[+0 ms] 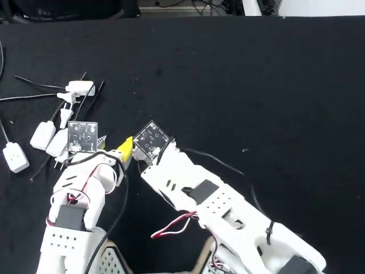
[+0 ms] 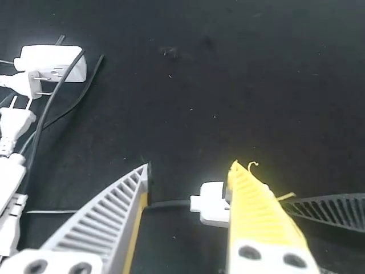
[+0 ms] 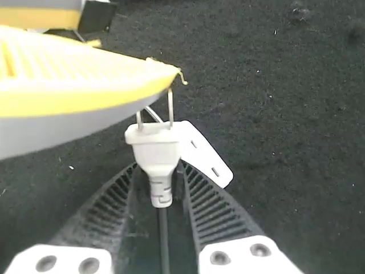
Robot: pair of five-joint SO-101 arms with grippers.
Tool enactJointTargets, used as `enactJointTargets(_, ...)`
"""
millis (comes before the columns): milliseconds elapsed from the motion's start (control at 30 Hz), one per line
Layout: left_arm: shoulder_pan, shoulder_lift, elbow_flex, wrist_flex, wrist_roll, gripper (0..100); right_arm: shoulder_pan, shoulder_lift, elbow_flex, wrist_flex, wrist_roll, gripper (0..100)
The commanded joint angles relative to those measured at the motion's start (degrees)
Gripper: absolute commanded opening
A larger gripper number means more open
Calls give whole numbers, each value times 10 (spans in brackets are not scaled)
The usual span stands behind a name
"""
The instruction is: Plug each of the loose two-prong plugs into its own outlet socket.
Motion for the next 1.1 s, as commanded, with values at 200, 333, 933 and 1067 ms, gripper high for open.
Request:
enactJointTargets(200, -7, -9, 7, -8, -5, 223, -4, -175, 23, 70, -9, 11)
enactJointTargets(333, -9, -9, 8, -8, -4, 223, -4, -212, 45, 70, -4, 11)
enactJointTargets(933, -10, -9, 9, -4, -4, 223, 241, -136, 18, 291, 249, 11)
enactJointTargets(1067, -10, -9, 9, -4, -4, 223, 271, -86, 14, 303, 283, 11)
